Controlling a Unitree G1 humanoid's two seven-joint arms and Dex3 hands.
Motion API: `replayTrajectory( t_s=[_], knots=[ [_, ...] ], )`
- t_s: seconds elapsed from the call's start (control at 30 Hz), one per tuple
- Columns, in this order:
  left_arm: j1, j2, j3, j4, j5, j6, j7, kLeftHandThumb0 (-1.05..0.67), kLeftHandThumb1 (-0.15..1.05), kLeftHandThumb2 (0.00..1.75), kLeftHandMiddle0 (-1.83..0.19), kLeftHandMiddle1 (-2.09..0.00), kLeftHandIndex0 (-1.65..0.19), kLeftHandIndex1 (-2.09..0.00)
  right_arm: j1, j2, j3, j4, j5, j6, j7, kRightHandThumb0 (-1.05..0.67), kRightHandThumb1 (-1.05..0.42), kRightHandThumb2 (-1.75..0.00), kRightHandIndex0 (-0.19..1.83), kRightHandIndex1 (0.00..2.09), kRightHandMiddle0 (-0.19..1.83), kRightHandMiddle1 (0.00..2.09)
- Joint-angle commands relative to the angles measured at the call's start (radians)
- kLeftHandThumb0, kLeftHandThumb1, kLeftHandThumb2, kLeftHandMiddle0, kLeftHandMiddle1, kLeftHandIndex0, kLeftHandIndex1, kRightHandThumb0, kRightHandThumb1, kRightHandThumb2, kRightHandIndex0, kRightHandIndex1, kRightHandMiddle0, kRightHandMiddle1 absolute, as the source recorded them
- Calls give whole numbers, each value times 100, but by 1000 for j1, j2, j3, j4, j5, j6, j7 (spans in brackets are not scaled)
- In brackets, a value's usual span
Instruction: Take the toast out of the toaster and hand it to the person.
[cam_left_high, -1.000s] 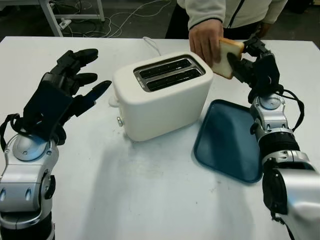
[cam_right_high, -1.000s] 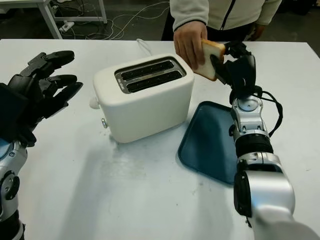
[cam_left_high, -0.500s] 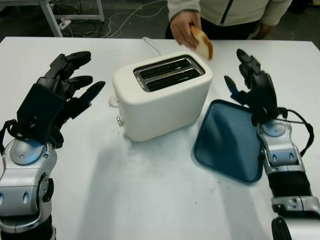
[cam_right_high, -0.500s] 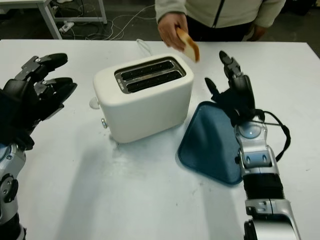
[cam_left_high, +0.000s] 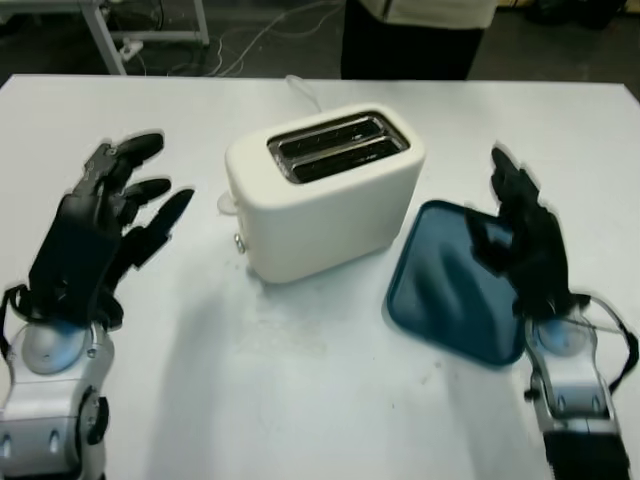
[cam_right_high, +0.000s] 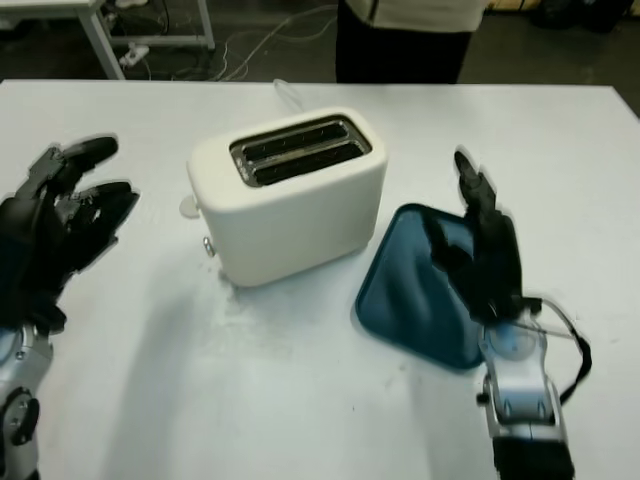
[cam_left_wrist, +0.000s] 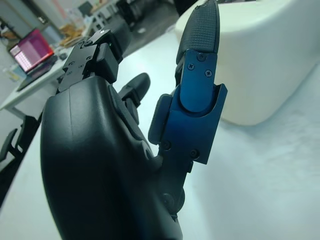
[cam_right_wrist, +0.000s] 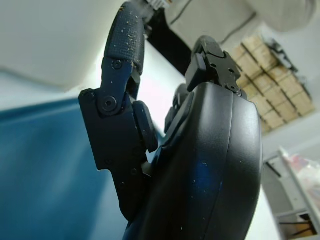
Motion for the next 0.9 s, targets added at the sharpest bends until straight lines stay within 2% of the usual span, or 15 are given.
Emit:
replayTrajectory(
  t_s=[0.0, 0.17, 0.33, 0.43, 0.67, 0.87],
  knots=[
    [46, -37, -37, 23, 19, -85, 18, -71, 92, 31, 0, -81, -10, -54, 55, 37, 16, -70, 23, -30, 0, -83, -92, -63, 23, 9, 25, 6],
    [125, -88, -108, 117, 58, -282, 32, -70, 92, 37, 0, -75, -6, -53, 155, 118, 75, -132, 49, -2, 1, -76, -92, -59, 21, 8, 24, 4],
    [188, -177, -177, 222, 61, -441, 71, -74, 92, 33, 0, -86, -10, -56, 109, 138, 68, -4, 42, -37, -12, -74, -92, -59, 21, 7, 24, 2],
    [209, -190, -197, 235, 30, -447, 63, -76, 92, 29, 0, -81, -9, -55, 95, 142, 67, 23, 46, -55, -9, -74, -92, -59, 20, 7, 23, 2],
    [199, -157, -192, 284, 61, -510, 59, -76, 92, 38, 0, -69, -5, -52, 90, 156, 67, 21, 91, -57, 20, -73, -92, -57, 19, 6, 22, 1],
    [201, -161, -196, 297, 75, -522, 69, -72, 92, 37, 0, -74, -6, -53, 85, 160, 69, 20, 85, -61, 24, -71, -92, -57, 19, 6, 22, 0]
  ],
)
